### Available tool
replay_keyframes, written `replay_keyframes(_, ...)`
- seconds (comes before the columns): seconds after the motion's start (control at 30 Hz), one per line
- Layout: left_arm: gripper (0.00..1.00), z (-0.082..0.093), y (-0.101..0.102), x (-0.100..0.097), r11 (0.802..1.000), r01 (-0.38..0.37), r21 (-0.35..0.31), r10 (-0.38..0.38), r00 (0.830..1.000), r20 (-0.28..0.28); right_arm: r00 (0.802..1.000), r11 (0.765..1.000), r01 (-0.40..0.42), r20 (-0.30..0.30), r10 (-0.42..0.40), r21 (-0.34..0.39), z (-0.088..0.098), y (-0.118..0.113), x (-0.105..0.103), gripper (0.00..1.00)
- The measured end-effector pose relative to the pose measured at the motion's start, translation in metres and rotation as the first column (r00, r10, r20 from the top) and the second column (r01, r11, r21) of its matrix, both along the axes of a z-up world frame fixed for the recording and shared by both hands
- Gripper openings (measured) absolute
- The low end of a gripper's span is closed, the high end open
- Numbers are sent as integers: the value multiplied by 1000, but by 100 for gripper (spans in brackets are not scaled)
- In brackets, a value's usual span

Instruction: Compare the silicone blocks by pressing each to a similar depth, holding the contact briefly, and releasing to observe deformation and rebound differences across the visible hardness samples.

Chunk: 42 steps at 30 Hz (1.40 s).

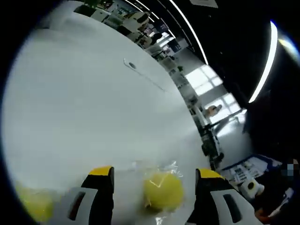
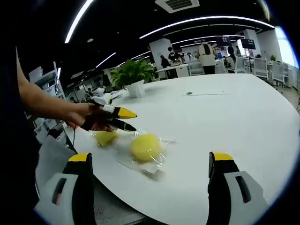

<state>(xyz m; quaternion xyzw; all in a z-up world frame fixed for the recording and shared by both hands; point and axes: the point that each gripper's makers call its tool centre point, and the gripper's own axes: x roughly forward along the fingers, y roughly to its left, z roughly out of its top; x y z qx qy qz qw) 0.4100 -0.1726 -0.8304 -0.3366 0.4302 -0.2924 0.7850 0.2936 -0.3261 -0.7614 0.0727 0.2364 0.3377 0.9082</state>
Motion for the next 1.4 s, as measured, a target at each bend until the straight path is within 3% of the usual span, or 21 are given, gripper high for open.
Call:
replay_keyframes(0.1, 51, -7, -5, 2, 1000, -1, -13, 0, 999, -33, 1000, 1000, -3, -6, 3, -1, -1, 0, -1, 96)
replay_keyframes(0.2, 48, -11, -12, -1, 997, -35, -73, 26, 991, -128, 1000, 1000, -3, -7, 3, -21, -4, -4, -1, 96)
replay_keyframes(0.3, 35, -16, -14, -2, 998, -20, -61, 12, 992, -125, 1000, 1000, 8, -11, -8, -15, -5, -7, 0, 96)
replay_keyframes(0.37, 31, -27, -10, 0, 998, -56, -26, 51, 986, -158, 1000, 1000, 9, -11, -9, -16, -6, -8, 0, 96)
replay_keyframes(0.47, 25, -28, -15, 3, 997, -55, -51, 47, 987, -157, 1000, 1000, 4, -17, -5, -19, -7, -8, -3, 96)
replay_keyframes(0.53, 20, -30, -17, -2, 1000, -10, -4, 9, 991, -137, 1000, 1000, 2, -21, -2, -22, -8, -8, -4, 96)
replay_keyframes(0.57, 15, -38, -13, -5, 998, 18, 60, -11, 993, -118, 1000, 1000, 2, -24, -3, -20, -9, -8, -4, 96)
replay_keyframes(0.6, 14, -33, -17, -1, 1000, -13, 19, 15, 995, -101, 1000, 1000, 3, -26, -3, -18, -9, -9, -5, 96)
replay_keyframes(0.67, 13, -34, -17, -2, 1000, -26, 12, 27, 992, -126, 1000, 1000, 2, -28, -2, -18, -8, -8, -5, 96)
replay_keyframes(0.77, 9, -35, -13, 2, 998, -9, 66, 13, 998, -54, 1000, 1000, 2, -27, -2, -17, -8, -8, -5, 96)
replay_keyframes(0.8, 6, -32, -15, 2, 998, -2, 55, 4, 999, -44, 1000, 1000, 2, -27, -2, -17, -7, -8, -5, 96)
replay_keyframes(0.97, 1, -37, -12, -1, 997, 11, 76, -3, 995, -97, 1000, 1000, 3, -28, -3, -17, -8, -6, -4, 96)
replay_keyframes(1.17, 0, -34, -13, -1, 997, 18, 80, -11, 996, -84, 1000, 1000, 7, -24, -7, -18, -6, -5, -2, 96)
replay_keyframes(1.27, 0, -24, -19, -3, 997, 37, 66, -33, 998, -49, 1000, 1000, 5, -23, -6, -24, -6, -5, -2, 96)
replay_keyframes(1.4, 0, -17, -19, -4, 999, 29, 25, -27, 997, -67, 1000, 1000, 12, -26, -13, -19, -6, -6, -1, 96)
